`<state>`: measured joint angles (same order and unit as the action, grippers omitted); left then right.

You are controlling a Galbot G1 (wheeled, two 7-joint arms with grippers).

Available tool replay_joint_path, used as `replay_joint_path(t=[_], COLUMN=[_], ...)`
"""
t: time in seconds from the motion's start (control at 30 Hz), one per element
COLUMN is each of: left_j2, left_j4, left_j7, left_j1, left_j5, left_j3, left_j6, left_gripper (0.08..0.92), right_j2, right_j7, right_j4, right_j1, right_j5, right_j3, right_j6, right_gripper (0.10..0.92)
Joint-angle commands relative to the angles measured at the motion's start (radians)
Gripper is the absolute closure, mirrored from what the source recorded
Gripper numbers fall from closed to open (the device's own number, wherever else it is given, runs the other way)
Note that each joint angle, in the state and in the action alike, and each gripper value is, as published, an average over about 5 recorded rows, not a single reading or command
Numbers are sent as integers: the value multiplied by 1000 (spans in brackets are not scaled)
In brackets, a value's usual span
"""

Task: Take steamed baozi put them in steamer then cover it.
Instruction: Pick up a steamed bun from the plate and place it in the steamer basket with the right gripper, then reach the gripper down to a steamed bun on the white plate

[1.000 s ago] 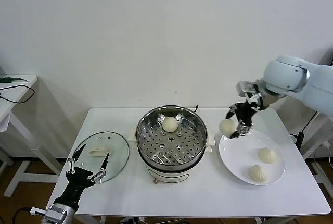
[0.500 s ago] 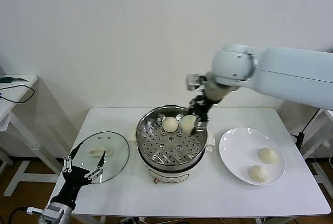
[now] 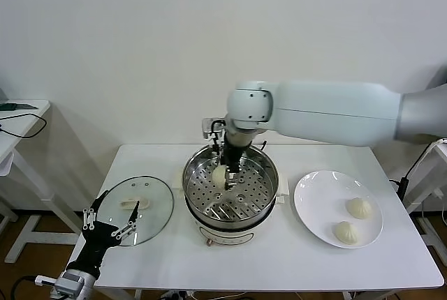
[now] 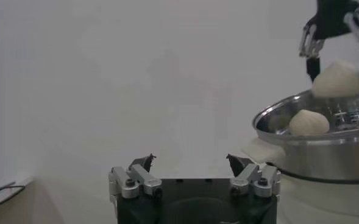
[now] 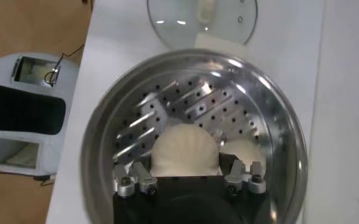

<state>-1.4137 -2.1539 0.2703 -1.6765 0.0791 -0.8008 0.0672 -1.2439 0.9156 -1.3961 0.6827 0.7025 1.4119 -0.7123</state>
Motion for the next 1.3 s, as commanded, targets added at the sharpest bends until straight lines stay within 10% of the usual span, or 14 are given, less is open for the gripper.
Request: replay_joint_path(t=[0.03, 0.67, 1.3], left_j2=[1, 2, 0], left_j4=[2, 15, 14], left_j7=[1, 3, 1], left_j1=[0, 1, -12], left_j5=[0, 0, 2], left_j3=[-3, -2, 5], left_j6=[1, 10, 7], left_gripper=[177, 177, 177], right_j2=[-129, -86, 705], right_j7=[-3, 26, 389], right_j4=[178, 128, -185], right_j1=[-120, -105, 91], right_j5=[-53, -71, -330], right_j3=[-41, -54, -9], right_j6=[-11, -2, 316], right_gripper=[313, 208, 203])
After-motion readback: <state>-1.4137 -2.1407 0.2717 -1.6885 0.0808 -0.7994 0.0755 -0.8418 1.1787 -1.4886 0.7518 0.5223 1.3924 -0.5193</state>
